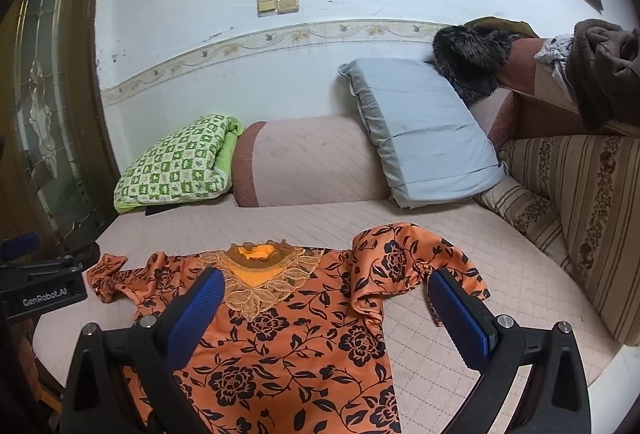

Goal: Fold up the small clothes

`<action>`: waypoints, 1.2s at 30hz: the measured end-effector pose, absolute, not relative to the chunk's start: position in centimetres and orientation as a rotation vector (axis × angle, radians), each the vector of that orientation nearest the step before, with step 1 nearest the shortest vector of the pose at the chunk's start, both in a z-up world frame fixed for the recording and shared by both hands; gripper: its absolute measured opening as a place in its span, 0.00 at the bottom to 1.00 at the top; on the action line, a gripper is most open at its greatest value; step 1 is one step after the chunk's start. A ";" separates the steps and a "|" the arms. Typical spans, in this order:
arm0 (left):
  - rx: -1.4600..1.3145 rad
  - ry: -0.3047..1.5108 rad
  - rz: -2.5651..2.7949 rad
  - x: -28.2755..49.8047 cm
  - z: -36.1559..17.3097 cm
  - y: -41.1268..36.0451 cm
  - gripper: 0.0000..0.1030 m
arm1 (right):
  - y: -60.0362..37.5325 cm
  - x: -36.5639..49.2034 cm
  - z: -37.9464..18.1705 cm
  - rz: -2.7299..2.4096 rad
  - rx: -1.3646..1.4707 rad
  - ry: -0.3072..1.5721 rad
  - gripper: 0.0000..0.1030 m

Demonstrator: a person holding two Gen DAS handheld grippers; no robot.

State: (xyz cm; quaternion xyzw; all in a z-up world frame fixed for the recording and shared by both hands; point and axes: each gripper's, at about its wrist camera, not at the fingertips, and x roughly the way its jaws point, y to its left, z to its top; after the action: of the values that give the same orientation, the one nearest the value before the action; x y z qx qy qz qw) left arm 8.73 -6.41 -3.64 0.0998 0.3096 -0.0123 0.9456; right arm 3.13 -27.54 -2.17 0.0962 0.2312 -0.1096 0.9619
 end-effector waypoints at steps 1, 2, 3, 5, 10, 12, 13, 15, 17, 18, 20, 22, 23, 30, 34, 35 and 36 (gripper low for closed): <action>0.204 0.632 -0.026 9.0 -3.7 -6.5 1.00 | -27.8 3.3 -2.3 -0.226 0.198 0.471 1.00; 0.204 0.633 -0.027 9.3 -3.8 -6.6 1.00 | -28.2 3.5 -2.5 -0.234 0.203 0.476 1.00; 0.205 0.633 -0.028 9.6 -3.9 -6.7 1.00 | -28.8 3.8 -2.7 -0.242 0.206 0.478 1.00; 0.204 0.637 -0.032 10.5 -4.2 -7.1 1.00 | -29.8 4.3 -3.2 -0.264 0.213 0.487 1.00; 0.167 0.654 -0.068 13.6 -5.8 -8.6 1.00 | -34.0 6.3 -5.2 -0.317 0.238 0.512 1.00; 0.128 0.680 -0.110 15.3 -6.9 -9.6 1.00 | -36.6 7.3 -6.6 -0.320 0.273 0.537 1.00; 0.102 0.702 -0.132 16.6 -7.9 -10.4 1.00 | -38.1 7.9 -7.4 -0.316 0.300 0.558 1.00; 0.068 0.735 -0.148 18.8 -9.6 -11.9 1.00 | -41.5 9.1 -9.5 -0.316 0.363 0.603 1.00; 0.036 0.771 -0.151 21.0 -12.0 -13.8 1.00 | -44.9 10.4 -11.9 -0.329 0.437 0.658 1.00; 0.026 0.798 -0.155 22.2 -13.3 -14.9 1.00 | -46.8 11.1 -13.4 -0.327 0.486 0.694 1.00; 0.026 0.846 -0.173 23.9 -15.7 -16.4 1.00 | -50.2 12.2 -16.4 -0.366 0.562 0.749 0.99; 0.031 0.842 -0.185 24.8 -17.9 -17.3 1.00 | -53.1 13.2 -19.0 -0.401 0.617 0.780 0.96; 0.046 0.837 -0.181 25.0 -18.7 -17.4 1.00 | -54.6 13.7 -20.4 -0.423 0.634 0.800 0.95; 0.136 0.808 -0.078 27.4 -22.8 -15.4 1.00 | -59.4 16.2 -26.3 -0.469 0.780 0.789 0.91; 0.148 0.807 -0.052 28.2 -23.5 -14.5 1.00 | -59.5 18.5 -28.9 -0.425 0.922 0.801 0.51; 0.160 0.798 -0.040 28.3 -23.6 -14.4 1.00 | -59.4 18.6 -28.8 -0.428 0.927 0.781 0.18; 0.167 0.791 -0.033 28.3 -23.5 -14.4 1.00 | -59.4 18.7 -28.6 -0.400 0.946 0.770 0.10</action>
State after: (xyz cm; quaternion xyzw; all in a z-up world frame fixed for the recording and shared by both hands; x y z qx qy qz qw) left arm 28.31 -14.42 -23.55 0.0815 0.3850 -0.0161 0.9192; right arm 18.67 -59.36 -28.62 0.4410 0.3592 -0.1865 0.8011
